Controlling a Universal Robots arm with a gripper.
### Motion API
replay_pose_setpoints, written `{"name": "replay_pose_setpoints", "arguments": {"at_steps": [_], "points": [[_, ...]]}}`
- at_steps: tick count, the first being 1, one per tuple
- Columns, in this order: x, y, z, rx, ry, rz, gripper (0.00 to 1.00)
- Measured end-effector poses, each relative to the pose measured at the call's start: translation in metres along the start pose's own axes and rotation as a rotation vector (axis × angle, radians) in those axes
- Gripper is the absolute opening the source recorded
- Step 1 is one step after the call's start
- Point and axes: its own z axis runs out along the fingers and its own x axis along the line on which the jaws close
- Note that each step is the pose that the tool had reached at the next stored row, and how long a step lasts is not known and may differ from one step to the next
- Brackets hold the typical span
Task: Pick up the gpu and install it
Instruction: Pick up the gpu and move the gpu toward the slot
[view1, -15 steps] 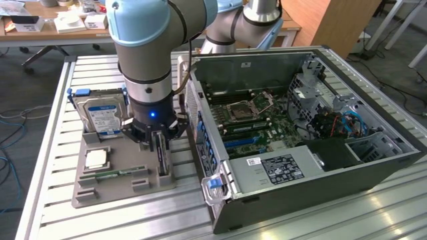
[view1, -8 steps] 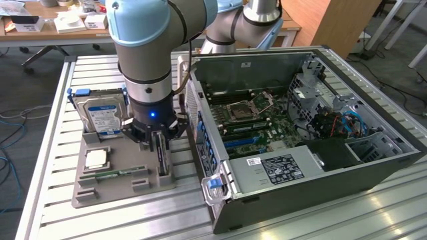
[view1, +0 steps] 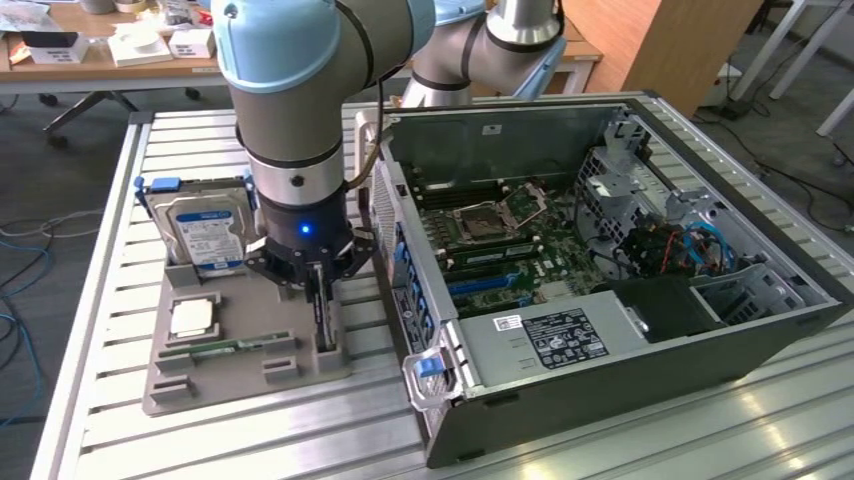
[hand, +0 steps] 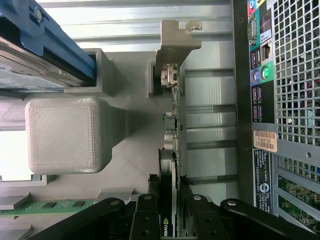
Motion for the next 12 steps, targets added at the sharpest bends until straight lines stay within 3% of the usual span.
{"name": "replay_pose_setpoints", "arguments": {"at_steps": [12], "points": [[0.0000,0.0000,0.0000,-0.0003,0.0002,-0.008,0.26]]}}
